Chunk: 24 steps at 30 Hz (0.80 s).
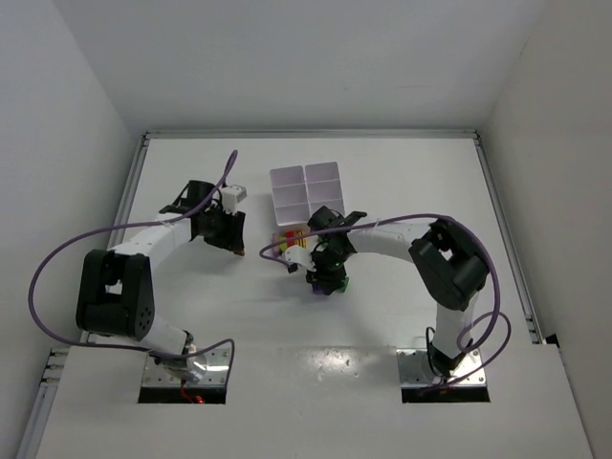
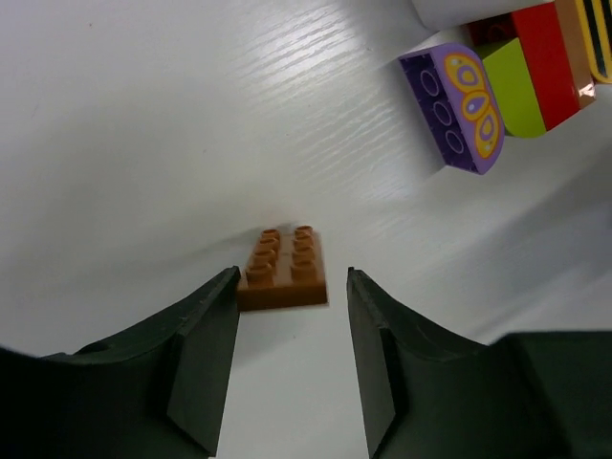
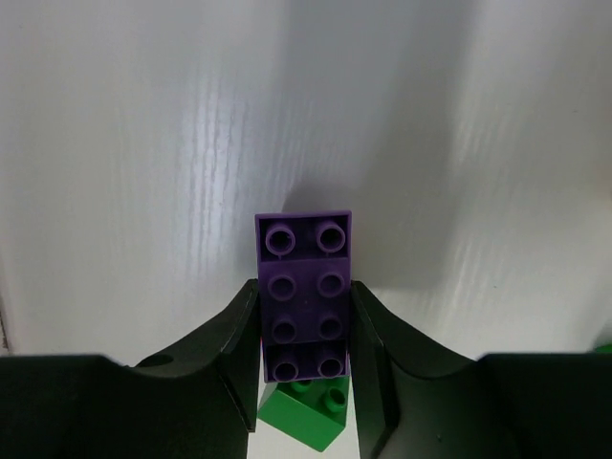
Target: Sort the legos into containers by color
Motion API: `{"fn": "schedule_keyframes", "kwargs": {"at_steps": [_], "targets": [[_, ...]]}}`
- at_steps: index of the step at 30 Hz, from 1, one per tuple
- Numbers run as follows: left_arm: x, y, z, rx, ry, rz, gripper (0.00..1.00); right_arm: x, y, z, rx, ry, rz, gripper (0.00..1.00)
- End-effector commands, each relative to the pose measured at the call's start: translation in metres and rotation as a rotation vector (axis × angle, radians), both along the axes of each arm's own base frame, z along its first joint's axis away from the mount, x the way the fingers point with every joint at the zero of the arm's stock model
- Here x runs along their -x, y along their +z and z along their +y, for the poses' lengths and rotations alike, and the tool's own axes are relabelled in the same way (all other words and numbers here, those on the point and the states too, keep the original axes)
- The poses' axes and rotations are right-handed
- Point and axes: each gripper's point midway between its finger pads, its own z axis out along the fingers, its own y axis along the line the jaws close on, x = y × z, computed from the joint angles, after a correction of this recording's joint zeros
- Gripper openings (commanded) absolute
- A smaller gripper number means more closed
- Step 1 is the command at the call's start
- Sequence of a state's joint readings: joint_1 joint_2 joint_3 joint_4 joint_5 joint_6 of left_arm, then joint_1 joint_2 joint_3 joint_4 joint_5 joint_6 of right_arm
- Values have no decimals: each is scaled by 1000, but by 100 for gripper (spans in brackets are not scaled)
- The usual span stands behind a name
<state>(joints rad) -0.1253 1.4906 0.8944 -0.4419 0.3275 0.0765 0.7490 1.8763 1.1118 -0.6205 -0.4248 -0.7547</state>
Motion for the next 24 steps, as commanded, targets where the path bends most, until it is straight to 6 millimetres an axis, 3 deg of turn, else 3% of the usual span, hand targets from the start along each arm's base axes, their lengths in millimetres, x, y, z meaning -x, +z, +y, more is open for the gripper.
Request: {"fn": "schedule_keyframes", "kwargs": {"at_steps": [1,2,3,4,6,8,10,15,18,20,24], "targets": [[-15,16,-10,41,-13,-64,55,-8,11,10,-26,-5,-31,36],[-15,24,-14,62,-26,-84,58,-3,12,10,-40,0,-18,39],[-15,27,-15,82,-40,-99,67,-5,23,15,-74,2,-40,47],[-12,35,-24,131,-73,-108,92,-3,27,15,-87,4,-41,51],[-8,52,-32,171,-133,-176,100,-6,47,18,-144,1,-62,58],[-2,66,-43,225,-200,-222,100,-7,59,17,-173,-16,-72,59],[3,83,-55,264,-281,-288,100,-12,85,23,-247,-46,-103,59],[11,92,-87,297,-495,-337,97,-43,118,20,-355,-243,-151,60],[16,80,-111,272,-693,-338,89,-60,123,10,-364,-367,-131,60],[16,65,-119,269,-770,-301,83,-75,123,2,-361,-448,-110,60],[7,53,-131,193,-921,-351,76,-92,130,-13,-384,-547,-91,60]]}}
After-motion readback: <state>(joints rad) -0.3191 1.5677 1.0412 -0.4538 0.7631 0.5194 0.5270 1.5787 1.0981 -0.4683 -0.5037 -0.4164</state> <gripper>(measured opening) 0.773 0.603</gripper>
